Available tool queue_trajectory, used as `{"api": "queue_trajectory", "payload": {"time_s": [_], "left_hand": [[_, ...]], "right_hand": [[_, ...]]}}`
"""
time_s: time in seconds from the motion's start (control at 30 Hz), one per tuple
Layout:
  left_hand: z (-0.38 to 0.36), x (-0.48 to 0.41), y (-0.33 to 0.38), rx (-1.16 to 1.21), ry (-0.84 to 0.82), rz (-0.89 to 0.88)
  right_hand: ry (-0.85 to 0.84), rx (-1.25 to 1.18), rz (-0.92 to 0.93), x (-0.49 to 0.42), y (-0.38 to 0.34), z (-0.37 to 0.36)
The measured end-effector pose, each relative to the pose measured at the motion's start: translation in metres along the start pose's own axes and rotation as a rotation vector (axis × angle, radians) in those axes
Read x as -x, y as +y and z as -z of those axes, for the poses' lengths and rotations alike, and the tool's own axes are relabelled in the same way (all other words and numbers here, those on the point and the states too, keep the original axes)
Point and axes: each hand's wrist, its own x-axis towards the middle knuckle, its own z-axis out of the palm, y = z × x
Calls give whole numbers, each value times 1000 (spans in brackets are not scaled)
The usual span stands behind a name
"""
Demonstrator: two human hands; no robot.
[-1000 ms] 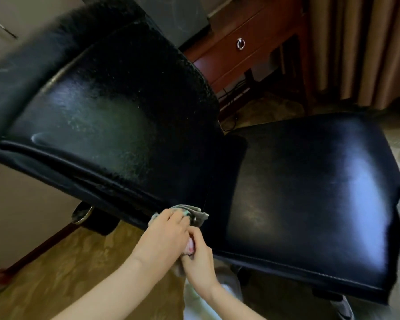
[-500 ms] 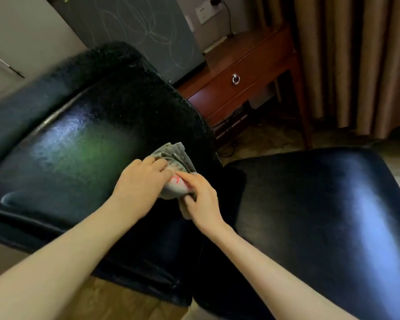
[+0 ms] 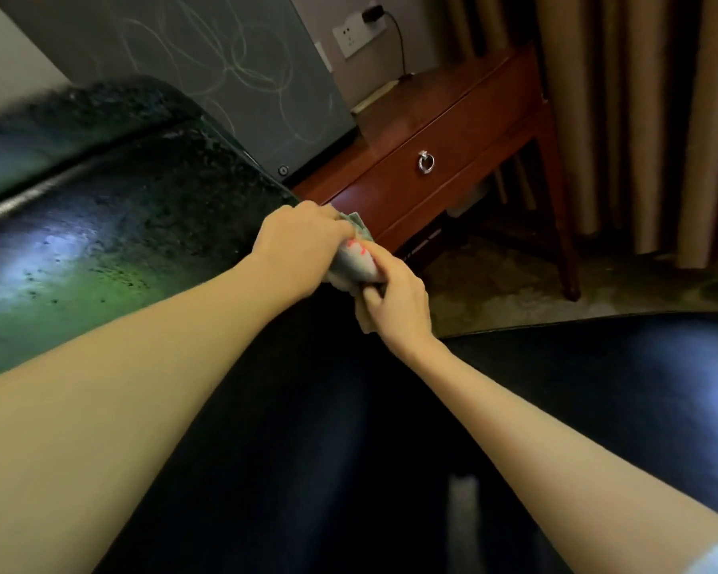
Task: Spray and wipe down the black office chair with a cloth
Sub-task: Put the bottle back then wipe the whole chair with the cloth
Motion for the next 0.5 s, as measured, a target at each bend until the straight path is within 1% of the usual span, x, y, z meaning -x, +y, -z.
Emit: {"api": "queue_trajectory", "payload": {"time_s": [0.1,0.2,0.37,0.5], "left_hand": [[-2,-2,4,-32,3,0],[7,13,5,-36,-7,7],[32,74,-1,-76,-127,-23],[68,142,-10,-82,-249,-3]], "right_hand": [[-50,-21,-21,0,8,2],[-112,-1,-8,9,-1,5],[-257,13,12,60,-43,5],[-375,-19,31,113,-98,10]]}}
